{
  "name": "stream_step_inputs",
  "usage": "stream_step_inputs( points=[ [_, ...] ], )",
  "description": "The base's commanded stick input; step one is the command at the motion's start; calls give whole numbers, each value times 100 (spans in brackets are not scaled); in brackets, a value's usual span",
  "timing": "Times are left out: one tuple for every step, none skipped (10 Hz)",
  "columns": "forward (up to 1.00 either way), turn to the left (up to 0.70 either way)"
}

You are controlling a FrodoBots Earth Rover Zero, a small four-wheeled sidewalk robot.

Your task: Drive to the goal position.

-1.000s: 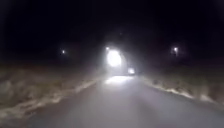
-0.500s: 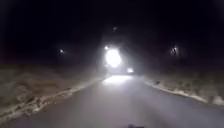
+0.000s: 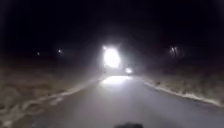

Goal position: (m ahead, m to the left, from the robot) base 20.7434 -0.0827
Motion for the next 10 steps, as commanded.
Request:
stream_step_inputs(
  points=[
    [100,0],
    [100,0],
    [100,0],
    [100,0],
    [100,0],
    [100,0],
    [100,0],
    [100,0],
    [100,0],
    [100,0]
  ],
)
